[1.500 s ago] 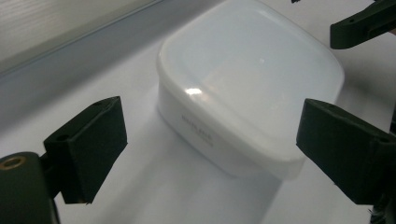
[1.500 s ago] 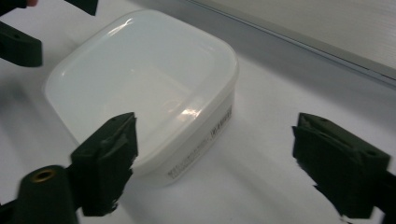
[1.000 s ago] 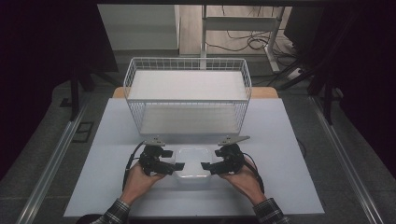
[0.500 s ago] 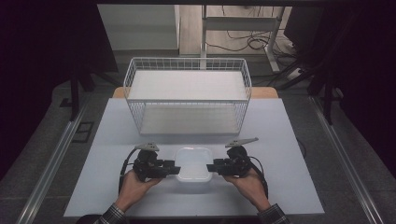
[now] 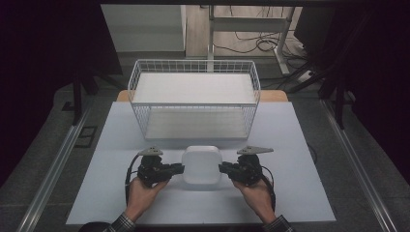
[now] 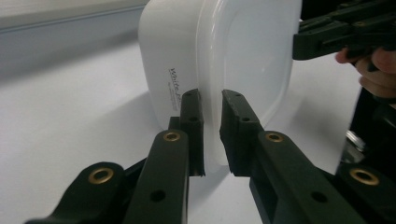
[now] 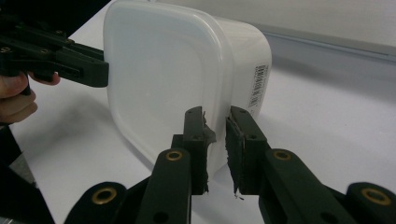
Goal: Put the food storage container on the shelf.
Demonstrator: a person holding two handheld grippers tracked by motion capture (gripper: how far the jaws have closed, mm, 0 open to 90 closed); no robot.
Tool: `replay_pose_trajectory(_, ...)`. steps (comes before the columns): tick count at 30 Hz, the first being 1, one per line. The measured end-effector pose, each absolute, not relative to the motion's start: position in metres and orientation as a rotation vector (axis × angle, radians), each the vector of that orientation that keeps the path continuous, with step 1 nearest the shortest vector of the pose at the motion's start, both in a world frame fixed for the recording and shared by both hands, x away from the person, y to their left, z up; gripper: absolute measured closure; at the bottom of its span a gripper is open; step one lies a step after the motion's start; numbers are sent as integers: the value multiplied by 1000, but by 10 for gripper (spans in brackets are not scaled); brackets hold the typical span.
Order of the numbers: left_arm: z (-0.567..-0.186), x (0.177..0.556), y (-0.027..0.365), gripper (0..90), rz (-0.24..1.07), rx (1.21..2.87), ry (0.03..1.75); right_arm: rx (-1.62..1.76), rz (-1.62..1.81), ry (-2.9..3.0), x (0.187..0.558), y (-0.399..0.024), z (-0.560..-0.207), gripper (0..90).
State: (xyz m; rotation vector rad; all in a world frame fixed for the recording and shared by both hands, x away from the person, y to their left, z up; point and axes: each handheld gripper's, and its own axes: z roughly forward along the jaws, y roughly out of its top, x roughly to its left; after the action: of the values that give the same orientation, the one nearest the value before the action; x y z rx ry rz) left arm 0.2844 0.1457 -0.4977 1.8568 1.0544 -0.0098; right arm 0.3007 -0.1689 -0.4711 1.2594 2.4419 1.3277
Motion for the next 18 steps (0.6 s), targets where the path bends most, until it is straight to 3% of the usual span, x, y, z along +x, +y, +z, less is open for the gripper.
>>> replay_pose_trajectory(18,-447,295,151,798,107,1813,1010,1151,1438,2340,312,-166,-429,780)
